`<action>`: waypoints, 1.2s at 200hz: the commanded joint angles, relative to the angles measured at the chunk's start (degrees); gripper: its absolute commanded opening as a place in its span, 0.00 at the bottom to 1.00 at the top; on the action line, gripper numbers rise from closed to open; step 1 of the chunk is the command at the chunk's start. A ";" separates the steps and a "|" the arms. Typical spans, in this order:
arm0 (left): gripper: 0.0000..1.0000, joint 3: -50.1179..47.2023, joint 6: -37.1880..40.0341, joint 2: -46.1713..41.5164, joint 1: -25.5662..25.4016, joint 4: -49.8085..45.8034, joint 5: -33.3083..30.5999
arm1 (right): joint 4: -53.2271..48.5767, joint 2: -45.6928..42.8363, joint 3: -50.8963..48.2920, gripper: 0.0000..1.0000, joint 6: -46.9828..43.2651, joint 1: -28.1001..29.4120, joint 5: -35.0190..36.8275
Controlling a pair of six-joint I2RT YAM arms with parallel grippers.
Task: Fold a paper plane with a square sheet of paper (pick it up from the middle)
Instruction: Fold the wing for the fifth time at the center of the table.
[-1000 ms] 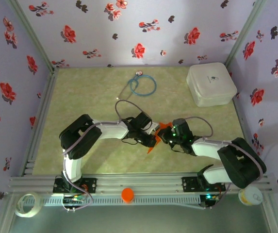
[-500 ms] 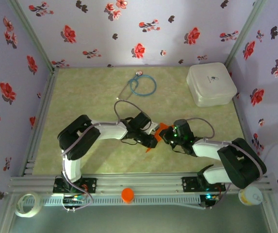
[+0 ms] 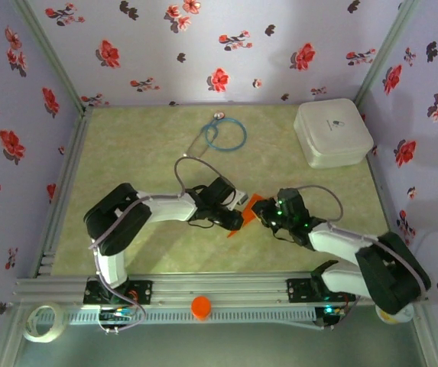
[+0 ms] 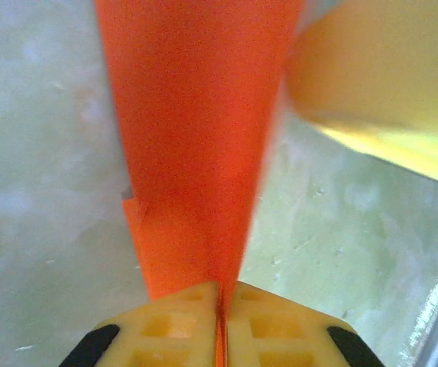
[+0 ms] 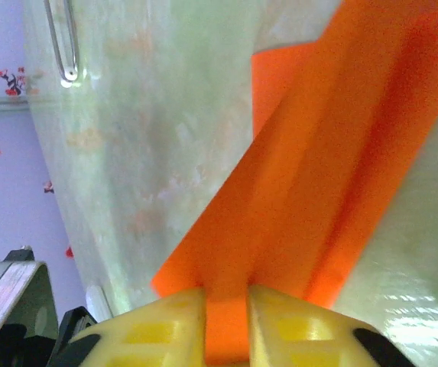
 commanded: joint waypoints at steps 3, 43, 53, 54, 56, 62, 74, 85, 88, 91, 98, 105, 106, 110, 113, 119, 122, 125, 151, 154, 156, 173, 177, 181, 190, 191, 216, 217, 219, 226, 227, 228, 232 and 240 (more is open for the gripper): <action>0.10 -1.70 1.10 -3.30 0.10 -2.71 -8.29 | -15.43 -7.54 1.56 0.32 1.07 -0.31 7.69; 0.10 -2.31 2.55 -4.99 -1.81 -4.11 -16.12 | -18.31 -15.23 1.06 0.47 4.13 -0.75 8.56; 0.10 -1.85 3.22 -4.84 -2.48 -4.77 -17.37 | -18.07 -14.98 1.66 0.50 4.49 -0.83 7.54; 0.10 -1.79 3.24 -4.83 -2.57 -4.83 -17.45 | -18.02 -14.96 1.71 0.50 4.51 -0.84 7.43; 0.11 -1.70 3.43 -4.75 -2.67 -4.94 -17.51 | -17.87 -14.78 1.87 0.51 4.56 -0.82 7.19; 0.11 -1.35 3.83 -4.45 -3.03 -5.23 -17.73 | -17.36 -14.30 2.32 0.53 4.74 -0.84 6.46; 0.13 -0.57 4.67 -3.67 -3.77 -6.07 -18.33 | -16.88 -12.99 3.22 0.58 5.56 -0.84 5.59; 0.14 0.21 5.74 -2.92 -4.65 -6.85 -19.27 | -16.59 -11.84 4.03 0.59 6.26 -0.84 5.09; 0.14 0.39 5.94 -2.75 -4.86 -7.09 -19.48 | -16.29 -11.49 4.17 0.59 6.35 -0.84 4.97; 0.14 0.57 6.16 -2.57 -5.06 -7.34 -19.66 | -16.07 -11.18 4.33 0.59 6.43 -0.84 4.87; 0.16 0.88 6.56 -2.29 -5.49 -7.69 -20.10 | -15.84 -10.58 4.53 0.60 6.83 -0.84 4.85; 0.17 1.13 6.88 -2.11 -5.86 -7.95 -20.53 | -15.79 -10.13 4.74 0.60 7.54 -0.84 5.06; 0.18 1.15 6.92 -2.10 -5.89 -8.00 -20.57 | -15.78 -10.03 4.74 0.60 7.61 -0.79 5.09; 0.19 1.26 7.16 -2.09 -6.10 -8.09 -20.76 | -15.55 -9.71 4.75 0.61 7.93 -0.83 5.31; 0.19 1.34 7.31 -2.01 -6.24 -8.13 -20.99 | -15.39 -9.46 4.70 0.61 8.21 -0.84 5.37; 0.20 1.50 7.54 -2.02 -6.48 -8.35 -21.41 | -15.12 -8.98 4.68 0.61 8.81 -0.84 5.47; 0.20 1.59 7.67 -1.96 -6.60 -8.44 -21.74 | -14.88 -8.70 4.59 0.61 9.08 -0.84 5.47; 0.21 1.68 7.82 -1.93 -6.68 -8.55 -22.00 | -14.53 -8.35 4.57 0.61 9.35 -0.84 5.47; 0.24 2.32 8.89 -1.71 -7.59 -9.78 -24.06 | -10.47 -4.36 4.91 0.60 10.84 -0.79 3.52; 0.23 2.32 8.96 -1.66 -7.67 -9.87 -24.31 | -10.13 -3.86 5.06 0.60 10.93 -0.83 3.28; 0.23 2.32 8.97 -1.67 -7.68 -9.89 -24.38 | -10.00 -3.56 5.17 0.60 11.00 -0.84 3.19; 0.23 2.49 9.37 -1.55 -7.92 -10.06 -24.78 | -8.80 -0.82 6.45 0.59 10.95 -0.84 2.42; 0.23 2.49 9.45 -1.52 -7.91 -10.07 -24.87 | -8.47 -0.22 6.74 0.59 10.88 -0.86 2.17; 0.23 2.49 9.50 -1.48 -8.03 -10.07 -24.83 | -7.99 0.42 6.95 0.59 10.78 -0.85 1.86; 0.24 2.58 9.82 -1.47 -8.08 -10.22 -25.03 | -6.98 2.09 7.50 0.57 10.43 -0.85 0.94; 0.24 2.58 9.79 -1.52 -8.14 -10.24 -25.10 | -6.93 2.27 7.57 0.57 10.42 -0.84 0.83; 0.24 2.76 10.20 -1.39 -8.43 -10.34 -25.52 | -6.68 5.68 8.08 0.39 10.46 -0.91 -0.04; 0.25 2.76 10.20 -1.43 -8.45 -10.34 -25.56 | -6.61 5.82 8.04 0.38 10.48 -0.92 -0.05; 0.25 2.82 10.16 -1.40 -8.51 -10.38 -25.67 | -6.49 6.02 7.94 0.38 10.49 -0.92 -0.13; 0.25 2.84 10.28 -1.39 -8.56 -10.42 -25.91 | -5.69 6.79 7.65 0.33 10.73 -0.91 -0.45; 0.25 2.84 10.29 -1.39 -8.60 -10.42 -25.89 | -5.54 6.86 7.56 0.32 10.79 -0.92 -0.52; 0.25 2.84 10.29 -1.43 -8.63 -10.47 -25.97 | -5.42 7.03 7.51 0.32 10.82 -0.92 -0.60; 0.25 2.81 10.42 -1.39 -8.65 -10.44 -26.05 | -4.68 7.39 7.29 0.30 10.96 -1.03 -0.79; 0.25 2.88 10.61 -1.52 -8.73 -10.60 -26.33 | -3.22 7.96 6.88 0.26 11.24 -1.01 -1.19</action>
